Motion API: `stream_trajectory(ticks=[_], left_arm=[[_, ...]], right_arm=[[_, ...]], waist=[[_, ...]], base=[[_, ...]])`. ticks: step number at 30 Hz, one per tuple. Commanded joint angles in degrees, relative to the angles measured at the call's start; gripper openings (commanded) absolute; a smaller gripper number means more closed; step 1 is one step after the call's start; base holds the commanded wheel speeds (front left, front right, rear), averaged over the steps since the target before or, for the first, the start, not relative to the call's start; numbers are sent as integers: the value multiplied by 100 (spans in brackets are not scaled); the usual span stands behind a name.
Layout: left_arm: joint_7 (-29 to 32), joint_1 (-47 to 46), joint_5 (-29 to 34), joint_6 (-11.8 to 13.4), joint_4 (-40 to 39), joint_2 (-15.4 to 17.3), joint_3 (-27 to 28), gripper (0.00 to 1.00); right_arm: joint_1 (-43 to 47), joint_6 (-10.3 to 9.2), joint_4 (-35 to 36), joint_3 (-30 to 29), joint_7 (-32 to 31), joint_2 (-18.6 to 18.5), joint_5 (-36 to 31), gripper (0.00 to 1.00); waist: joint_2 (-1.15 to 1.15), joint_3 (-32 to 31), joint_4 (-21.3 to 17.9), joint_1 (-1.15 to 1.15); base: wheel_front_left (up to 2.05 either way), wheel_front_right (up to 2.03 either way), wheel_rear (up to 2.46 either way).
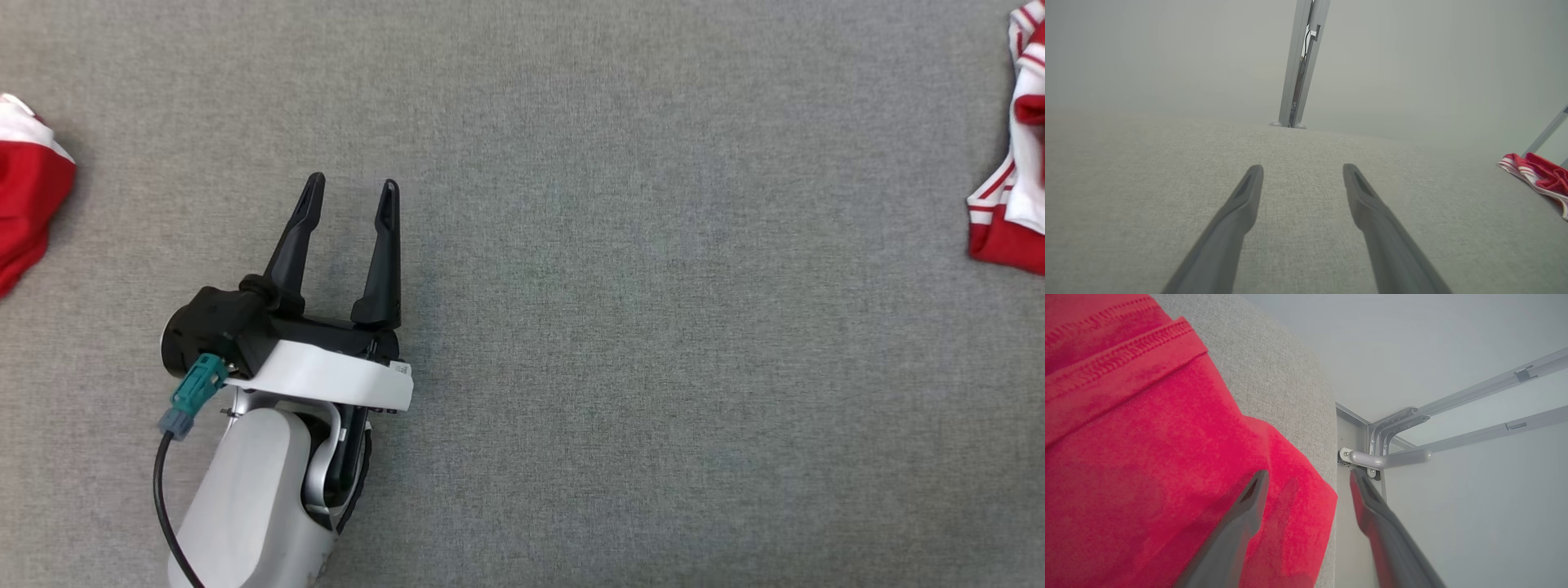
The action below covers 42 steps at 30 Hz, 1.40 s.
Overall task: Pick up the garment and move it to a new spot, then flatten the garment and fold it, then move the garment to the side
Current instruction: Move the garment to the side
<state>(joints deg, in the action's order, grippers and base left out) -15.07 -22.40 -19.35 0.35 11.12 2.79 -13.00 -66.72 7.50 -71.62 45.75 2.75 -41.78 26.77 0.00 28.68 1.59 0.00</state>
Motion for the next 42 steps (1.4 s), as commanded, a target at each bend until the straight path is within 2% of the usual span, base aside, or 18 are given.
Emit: stream_trajectory(ticks=[1,7,15,16,19,21,25,33,36,38,42], left_arm=[[0,63,-49,25,-6,22,17,100],[0,234,-55,71,-8,22,86,100],[0,591,52,122,-59,22,390,100],[0,591,52,122,-59,22,390,100],[0,731,95,136,-75,22,517,100],[0,832,110,134,-97,22,612,100],[0,1013,121,133,-111,22,734,100],[0,1302,176,88,-120,23,838,100],[0,1402,249,87,-121,21,854,100],[0,1445,292,69,-89,22,835,100],[0,1558,348,61,-47,23,781,100]], right_arm=[[-67,-1,-57,34,-12,-9,-92,100],[-103,0,32,-52,303,311,-113,100],[325,0,690,-333,1134,1031,224,100],[325,0,690,-333,1134,1031,224,100],[632,0,1146,-559,1242,1273,379,100],[849,0,1717,-873,1255,1402,396,100],[1773,0,2894,-1663,1247,1744,-21,100],[3745,0,4823,-3309,1246,2937,-1045,100],[4264,0,5344,-3708,1246,3382,-1379,100],[4517,0,5593,-3818,1247,3505,-1810,100],[4924,0,5802,-4080,1247,3785,-2074,100]], waist=[[0,-136,20,0],[0,-546,12,0],[0,-1252,-35,0],[0,-1252,-35,0],[0,-1511,-52,0],[0,-1656,-77,0],[0,-1891,-101,0],[0,-2157,-103,0],[0,-2200,-118,0],[0,-2231,-133,0],[0,-2319,-163,0]], base=[[0,0,0],[0,0,0],[0,0,0],[0,0,0],[0,0,0],[0,0,0],[0,0,0],[0,0,0],[0,0,0],[0,0,0],[0,0,0]])
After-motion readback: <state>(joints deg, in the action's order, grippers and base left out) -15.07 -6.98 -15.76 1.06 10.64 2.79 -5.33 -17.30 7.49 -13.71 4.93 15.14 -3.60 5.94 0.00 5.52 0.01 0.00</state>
